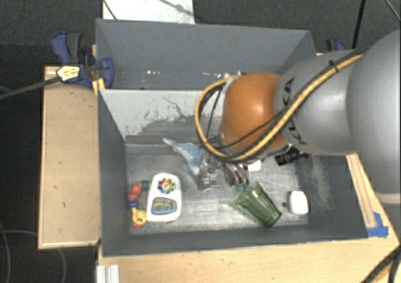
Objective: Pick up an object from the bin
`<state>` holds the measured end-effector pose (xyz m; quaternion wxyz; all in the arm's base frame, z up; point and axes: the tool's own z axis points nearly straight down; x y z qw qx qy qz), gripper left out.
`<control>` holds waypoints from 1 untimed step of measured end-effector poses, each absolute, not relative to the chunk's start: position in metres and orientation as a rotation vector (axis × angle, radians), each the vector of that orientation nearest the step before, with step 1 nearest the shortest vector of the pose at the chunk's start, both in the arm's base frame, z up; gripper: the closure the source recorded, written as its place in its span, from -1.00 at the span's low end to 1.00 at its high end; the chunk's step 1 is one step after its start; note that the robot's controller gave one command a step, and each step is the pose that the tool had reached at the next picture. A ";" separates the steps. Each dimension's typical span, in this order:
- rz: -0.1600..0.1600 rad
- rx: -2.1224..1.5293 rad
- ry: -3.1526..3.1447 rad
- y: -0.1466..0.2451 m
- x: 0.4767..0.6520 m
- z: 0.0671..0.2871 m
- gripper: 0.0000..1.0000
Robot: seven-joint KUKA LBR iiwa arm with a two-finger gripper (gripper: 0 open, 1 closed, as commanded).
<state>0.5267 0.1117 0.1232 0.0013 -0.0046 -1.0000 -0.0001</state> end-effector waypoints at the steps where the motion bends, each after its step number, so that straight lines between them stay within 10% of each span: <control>1: -0.002 -0.096 -3.142 0.122 0.565 0.118 1.00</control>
Offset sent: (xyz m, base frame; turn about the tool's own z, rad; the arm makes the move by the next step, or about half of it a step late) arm 0.0611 -0.0104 0.0215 0.0353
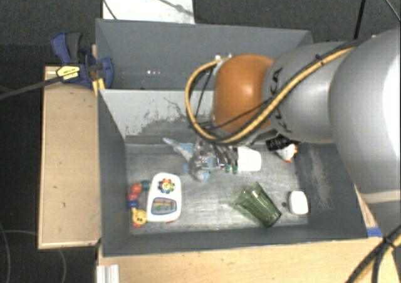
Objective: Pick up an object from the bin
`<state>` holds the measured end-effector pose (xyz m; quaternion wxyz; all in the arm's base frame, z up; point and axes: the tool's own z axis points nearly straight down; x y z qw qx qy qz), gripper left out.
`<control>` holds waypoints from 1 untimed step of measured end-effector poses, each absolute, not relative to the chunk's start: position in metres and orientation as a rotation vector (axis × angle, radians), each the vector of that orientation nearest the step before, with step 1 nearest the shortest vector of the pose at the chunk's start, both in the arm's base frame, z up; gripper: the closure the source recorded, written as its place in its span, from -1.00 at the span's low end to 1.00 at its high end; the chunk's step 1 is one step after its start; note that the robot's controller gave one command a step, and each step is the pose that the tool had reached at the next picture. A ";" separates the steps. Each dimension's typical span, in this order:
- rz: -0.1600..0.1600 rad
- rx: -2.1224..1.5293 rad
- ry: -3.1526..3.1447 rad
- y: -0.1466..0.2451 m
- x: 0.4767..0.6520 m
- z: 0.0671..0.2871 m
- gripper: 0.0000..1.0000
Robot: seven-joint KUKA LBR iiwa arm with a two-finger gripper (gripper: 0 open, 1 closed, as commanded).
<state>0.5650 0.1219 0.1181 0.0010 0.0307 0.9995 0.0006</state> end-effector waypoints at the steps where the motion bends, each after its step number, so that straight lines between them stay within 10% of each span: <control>1: 0.001 0.082 3.138 0.107 0.585 0.138 1.00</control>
Offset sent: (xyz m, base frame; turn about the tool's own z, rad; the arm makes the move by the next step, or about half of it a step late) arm -0.0681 -0.0607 0.1782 0.0391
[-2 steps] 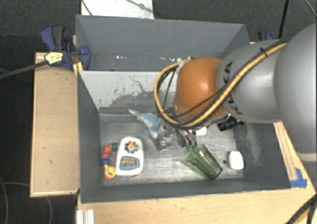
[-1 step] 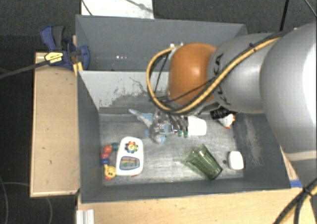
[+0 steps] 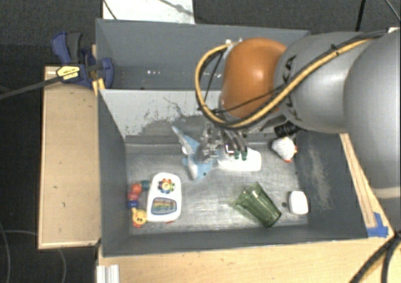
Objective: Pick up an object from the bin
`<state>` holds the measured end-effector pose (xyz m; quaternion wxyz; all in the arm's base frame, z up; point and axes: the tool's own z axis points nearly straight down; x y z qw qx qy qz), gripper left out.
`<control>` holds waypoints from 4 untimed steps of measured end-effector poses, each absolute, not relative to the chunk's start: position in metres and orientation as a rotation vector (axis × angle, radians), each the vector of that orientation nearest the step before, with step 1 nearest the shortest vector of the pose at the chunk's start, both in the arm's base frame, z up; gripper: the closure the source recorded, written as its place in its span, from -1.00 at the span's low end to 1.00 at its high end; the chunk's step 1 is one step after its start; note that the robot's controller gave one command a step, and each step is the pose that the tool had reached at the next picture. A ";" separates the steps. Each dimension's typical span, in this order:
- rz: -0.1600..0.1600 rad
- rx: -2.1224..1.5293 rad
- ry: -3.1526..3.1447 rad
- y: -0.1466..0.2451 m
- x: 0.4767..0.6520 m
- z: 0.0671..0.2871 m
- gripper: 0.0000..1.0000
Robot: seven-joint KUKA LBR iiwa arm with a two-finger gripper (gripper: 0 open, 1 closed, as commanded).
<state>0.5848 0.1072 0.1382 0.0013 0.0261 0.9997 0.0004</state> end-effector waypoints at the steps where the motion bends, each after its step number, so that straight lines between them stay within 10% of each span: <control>1: -0.001 0.108 3.143 0.088 0.552 0.197 1.00; 2: -0.003 0.132 3.137 0.121 0.552 0.260 1.00; 3: 0.010 0.127 3.124 0.127 0.557 0.243 1.00; 4: 0.002 0.145 3.136 0.148 0.547 0.129 1.00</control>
Offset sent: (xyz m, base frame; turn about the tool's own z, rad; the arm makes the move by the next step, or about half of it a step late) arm -0.0309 0.0465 0.1486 0.0280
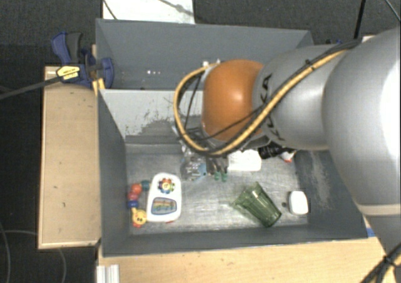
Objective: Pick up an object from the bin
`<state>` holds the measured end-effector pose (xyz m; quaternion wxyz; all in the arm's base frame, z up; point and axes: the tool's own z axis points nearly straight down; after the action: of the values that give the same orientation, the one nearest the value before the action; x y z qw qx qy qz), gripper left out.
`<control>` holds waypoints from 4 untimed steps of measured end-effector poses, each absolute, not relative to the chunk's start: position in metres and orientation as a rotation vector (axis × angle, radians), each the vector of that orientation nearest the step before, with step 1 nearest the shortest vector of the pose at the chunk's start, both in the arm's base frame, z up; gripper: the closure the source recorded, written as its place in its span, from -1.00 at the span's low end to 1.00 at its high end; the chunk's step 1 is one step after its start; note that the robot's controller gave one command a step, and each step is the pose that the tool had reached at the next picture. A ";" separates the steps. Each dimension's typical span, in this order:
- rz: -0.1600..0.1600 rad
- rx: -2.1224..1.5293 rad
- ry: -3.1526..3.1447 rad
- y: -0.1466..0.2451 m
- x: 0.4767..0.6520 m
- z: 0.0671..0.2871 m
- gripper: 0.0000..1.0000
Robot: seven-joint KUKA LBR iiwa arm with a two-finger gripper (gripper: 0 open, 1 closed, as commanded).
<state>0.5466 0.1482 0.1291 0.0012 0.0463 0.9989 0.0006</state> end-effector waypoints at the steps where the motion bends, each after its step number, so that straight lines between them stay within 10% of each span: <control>1: 0.002 0.146 3.136 0.148 0.547 0.129 1.00; 3: 0.005 0.147 3.128 0.134 0.577 0.205 1.00; 4: 0.005 0.132 3.128 0.132 0.585 0.156 1.00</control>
Offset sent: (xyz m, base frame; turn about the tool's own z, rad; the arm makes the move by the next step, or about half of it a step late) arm 0.0192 0.0014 0.1004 -0.0015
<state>0.5850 0.1323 0.1559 0.0056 0.0421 0.9991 0.0015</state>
